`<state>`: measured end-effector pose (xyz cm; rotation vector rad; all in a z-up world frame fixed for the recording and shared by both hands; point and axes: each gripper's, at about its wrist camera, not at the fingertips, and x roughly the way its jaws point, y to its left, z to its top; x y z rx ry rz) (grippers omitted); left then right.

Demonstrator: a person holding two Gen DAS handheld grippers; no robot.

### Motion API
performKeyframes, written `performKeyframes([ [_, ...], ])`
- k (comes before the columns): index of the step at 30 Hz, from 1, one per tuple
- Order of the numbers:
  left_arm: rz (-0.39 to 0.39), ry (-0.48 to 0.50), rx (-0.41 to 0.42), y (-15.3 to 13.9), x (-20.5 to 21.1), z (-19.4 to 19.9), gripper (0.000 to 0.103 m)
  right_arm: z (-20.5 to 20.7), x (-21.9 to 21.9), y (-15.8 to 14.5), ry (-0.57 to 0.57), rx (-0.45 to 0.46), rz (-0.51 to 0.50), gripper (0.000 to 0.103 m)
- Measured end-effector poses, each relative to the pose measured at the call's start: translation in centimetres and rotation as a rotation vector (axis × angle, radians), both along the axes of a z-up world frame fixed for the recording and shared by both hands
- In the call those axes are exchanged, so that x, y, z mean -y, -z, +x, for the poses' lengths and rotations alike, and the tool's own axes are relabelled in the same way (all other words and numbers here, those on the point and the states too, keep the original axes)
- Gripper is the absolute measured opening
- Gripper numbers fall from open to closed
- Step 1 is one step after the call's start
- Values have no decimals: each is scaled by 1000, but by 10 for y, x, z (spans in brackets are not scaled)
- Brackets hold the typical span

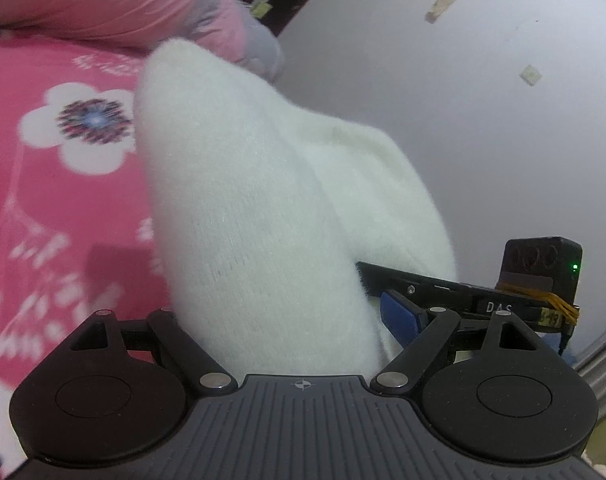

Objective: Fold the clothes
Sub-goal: 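Lift the folded sweater with both grippers and carry it toward the checked towel stack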

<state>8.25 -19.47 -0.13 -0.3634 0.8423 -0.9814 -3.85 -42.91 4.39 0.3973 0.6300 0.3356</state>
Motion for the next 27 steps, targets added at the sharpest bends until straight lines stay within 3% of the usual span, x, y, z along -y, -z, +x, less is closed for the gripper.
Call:
performKeyframes([
  [7, -51, 70, 41, -29, 58, 35, 84, 29, 59, -57, -11, 61, -145, 65],
  [15, -80, 112, 75, -50, 141, 87, 84, 84, 139, -102, -44, 105, -277, 65],
  [20, -78, 119, 83, -50, 191, 119, 84, 122, 182, -109, -32, 108, -342, 65],
  [27, -42, 134, 62, -32, 239, 151, 84, 169, 232, -91, -37, 52, -352, 65],
])
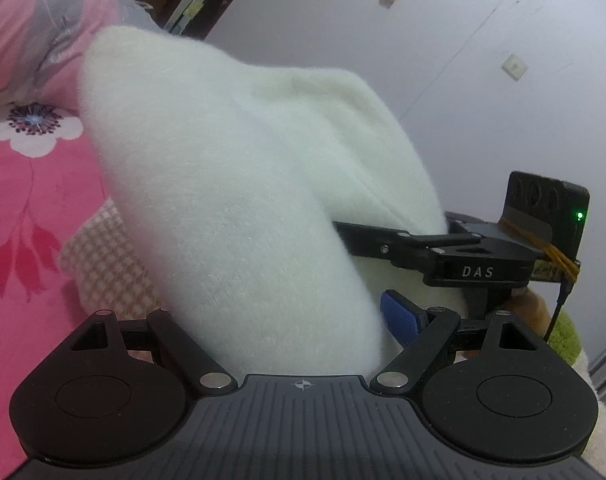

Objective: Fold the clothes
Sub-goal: 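Lift the folded sweater with both grippers and carry it toward the checked towel stack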

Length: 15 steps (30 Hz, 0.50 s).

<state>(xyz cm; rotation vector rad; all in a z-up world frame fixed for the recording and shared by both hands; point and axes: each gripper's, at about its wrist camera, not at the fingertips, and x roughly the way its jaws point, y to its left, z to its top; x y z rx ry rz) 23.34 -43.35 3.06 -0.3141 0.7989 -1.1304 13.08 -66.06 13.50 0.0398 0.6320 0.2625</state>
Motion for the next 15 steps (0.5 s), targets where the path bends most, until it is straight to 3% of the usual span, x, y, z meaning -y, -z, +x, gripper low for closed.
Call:
performKeyframes([
  [9, 36, 20, -52, 37, 10, 19, 84, 44, 37, 37, -39, -101, 36, 66],
  [15, 40, 31, -70, 36, 7, 16, 84, 57, 49, 49, -70, -143, 41, 66],
])
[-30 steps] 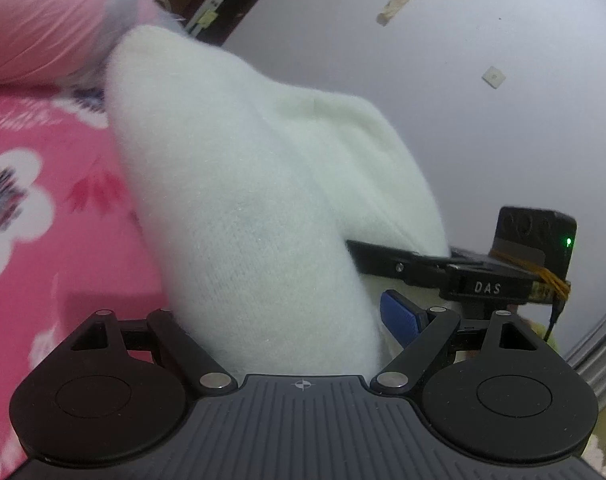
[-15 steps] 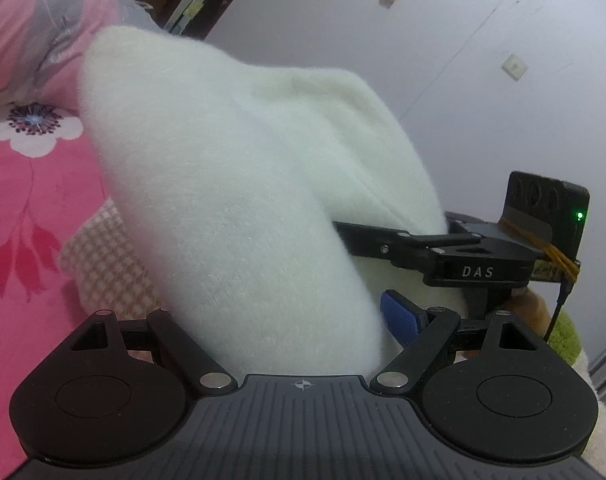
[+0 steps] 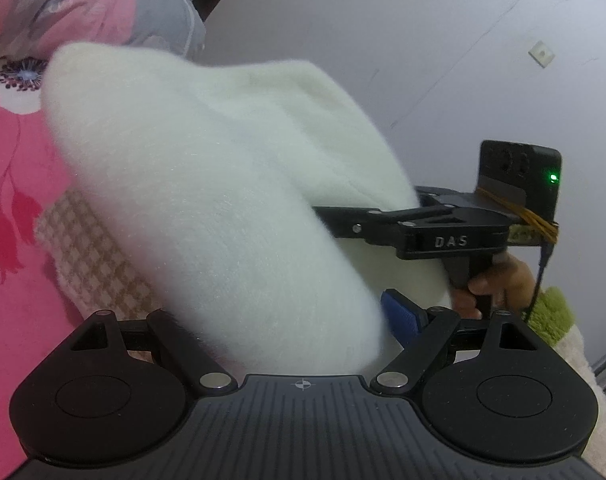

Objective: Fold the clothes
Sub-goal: 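Lift the folded sweater with both grippers and carry it toward the checked towel stack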

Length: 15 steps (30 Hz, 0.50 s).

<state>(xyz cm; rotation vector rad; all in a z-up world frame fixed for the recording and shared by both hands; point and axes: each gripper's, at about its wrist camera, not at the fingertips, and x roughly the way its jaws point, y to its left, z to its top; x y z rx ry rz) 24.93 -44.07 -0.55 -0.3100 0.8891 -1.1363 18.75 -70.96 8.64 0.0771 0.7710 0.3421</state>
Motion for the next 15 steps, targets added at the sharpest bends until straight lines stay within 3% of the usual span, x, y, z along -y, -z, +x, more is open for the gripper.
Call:
performKeyframes([
  [3, -8, -2, -1, -2, -6, -4, 85, 5, 6, 3, -18, -10, 22, 67],
  [9, 13, -11, -28, 15, -3, 1, 85, 20, 19, 38, 10, -80, 82, 71],
  [12, -9, -11, -26, 18, -6, 3, 86, 19, 26, 43, 15, -53, 117, 77],
  [15, -10, -22, -19, 17, 1, -2, 87, 21, 34, 51, 73, -54, 112, 101],
])
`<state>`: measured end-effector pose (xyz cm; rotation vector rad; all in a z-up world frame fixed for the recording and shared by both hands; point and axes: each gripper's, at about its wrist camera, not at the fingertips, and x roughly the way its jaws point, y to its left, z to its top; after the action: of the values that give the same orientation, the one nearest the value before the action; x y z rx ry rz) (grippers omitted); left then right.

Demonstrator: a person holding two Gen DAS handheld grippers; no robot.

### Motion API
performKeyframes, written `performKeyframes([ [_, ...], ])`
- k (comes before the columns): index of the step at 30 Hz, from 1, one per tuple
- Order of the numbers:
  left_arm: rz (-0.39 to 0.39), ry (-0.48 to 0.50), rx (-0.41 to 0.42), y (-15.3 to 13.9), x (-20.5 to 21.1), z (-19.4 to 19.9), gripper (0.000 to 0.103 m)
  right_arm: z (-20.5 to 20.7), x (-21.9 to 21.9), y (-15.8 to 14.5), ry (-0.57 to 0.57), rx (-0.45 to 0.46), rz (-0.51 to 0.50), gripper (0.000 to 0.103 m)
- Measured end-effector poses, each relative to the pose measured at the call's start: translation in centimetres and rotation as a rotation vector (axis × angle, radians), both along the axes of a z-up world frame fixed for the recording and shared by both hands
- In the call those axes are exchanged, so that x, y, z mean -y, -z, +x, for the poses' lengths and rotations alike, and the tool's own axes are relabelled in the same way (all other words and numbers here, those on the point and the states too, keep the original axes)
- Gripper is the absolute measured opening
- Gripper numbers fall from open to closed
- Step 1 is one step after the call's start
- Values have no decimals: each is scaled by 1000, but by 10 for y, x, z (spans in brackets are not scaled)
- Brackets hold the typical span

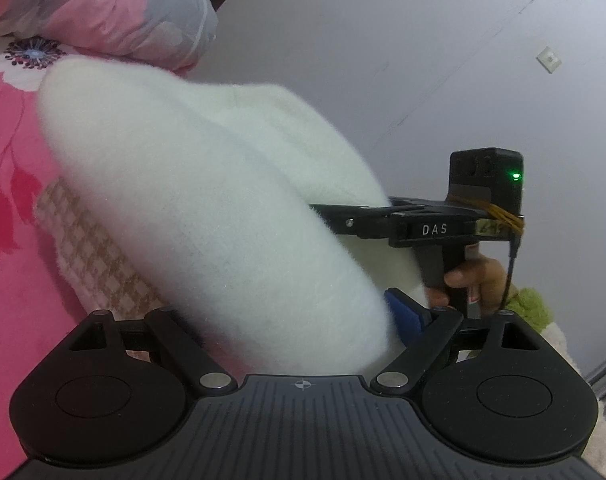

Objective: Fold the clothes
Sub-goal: 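Lift the folded sweater with both grippers and carry it toward the checked towel stack, then lower the sweater onto the pink checked towel stack and open both grippers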

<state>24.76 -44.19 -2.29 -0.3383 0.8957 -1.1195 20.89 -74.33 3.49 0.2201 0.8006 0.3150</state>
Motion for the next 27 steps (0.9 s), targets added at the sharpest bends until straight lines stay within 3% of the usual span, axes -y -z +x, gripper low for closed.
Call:
performKeyframes([
  [3, -5, -3, 1, -4, 6, -2, 87, -1, 13, 2, 67, 17, 11, 103],
  [7, -11, 0, -13, -4, 5, -2, 88, -15, 24, -14, 175, 132, -55, 103],
  [11, -11, -22, -32, -5, -5, -6, 88, -45, 30, -31, 407, 305, -168, 103],
  [15, -50, -50, -42, -13, -16, -12, 89, -98, 29, -41, 686, 472, -181, 103],
  [18, -70, -67, -43, -20, -30, -15, 89, -145, 18, -42, 788, 579, -107, 103],
  [20, -94, -113, -2, -30, -48, -15, 89, -179, 7, -40, 797, 627, -15, 101],
  [23, -136, -206, 69, -45, -77, -8, 92, -222, -10, -25, 776, 631, 143, 99],
  [25, -125, -245, 64, -49, -83, 9, 93, -247, -24, -13, 746, 625, 232, 98],
  [27, -95, -285, 52, -50, -82, 25, 93, -256, -46, -5, 690, 621, 224, 98],
])
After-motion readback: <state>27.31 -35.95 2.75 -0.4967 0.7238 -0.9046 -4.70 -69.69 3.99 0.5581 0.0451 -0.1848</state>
